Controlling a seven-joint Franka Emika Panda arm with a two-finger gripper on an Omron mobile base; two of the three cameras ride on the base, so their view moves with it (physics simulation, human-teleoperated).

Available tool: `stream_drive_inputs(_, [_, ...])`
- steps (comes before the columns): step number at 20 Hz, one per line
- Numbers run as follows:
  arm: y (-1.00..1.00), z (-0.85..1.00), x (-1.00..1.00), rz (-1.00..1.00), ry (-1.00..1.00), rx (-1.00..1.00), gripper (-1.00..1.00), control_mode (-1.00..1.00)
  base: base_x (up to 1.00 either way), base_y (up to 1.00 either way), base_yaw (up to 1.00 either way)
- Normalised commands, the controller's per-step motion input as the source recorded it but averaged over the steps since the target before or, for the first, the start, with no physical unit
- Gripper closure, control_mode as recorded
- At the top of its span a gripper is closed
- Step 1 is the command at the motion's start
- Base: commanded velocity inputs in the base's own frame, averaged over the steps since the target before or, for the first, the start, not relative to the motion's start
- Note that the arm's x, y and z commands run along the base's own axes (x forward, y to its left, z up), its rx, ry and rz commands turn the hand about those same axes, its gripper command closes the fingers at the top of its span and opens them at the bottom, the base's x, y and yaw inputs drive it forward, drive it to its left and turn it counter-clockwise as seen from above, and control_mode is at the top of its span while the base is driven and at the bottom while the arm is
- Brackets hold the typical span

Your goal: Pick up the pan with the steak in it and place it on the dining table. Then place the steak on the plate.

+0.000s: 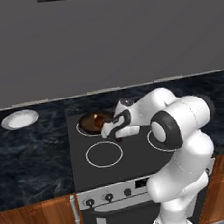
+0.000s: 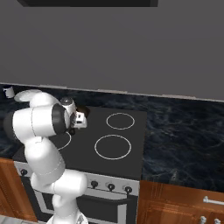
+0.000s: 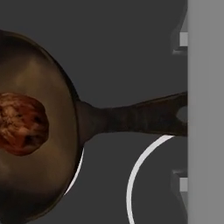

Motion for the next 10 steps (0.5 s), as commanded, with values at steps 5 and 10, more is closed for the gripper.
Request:
stream_drive_inputs(5, [0.00, -0.32, 0.21, 0.04, -0.01, 0.00, -1.00, -1.00, 0.00, 0.00, 0.00])
stream_drive_inputs(10, [0.00, -0.33, 0.17, 0.03, -0.01, 0.00, -1.00, -1.00, 0.00, 0.00, 0.00])
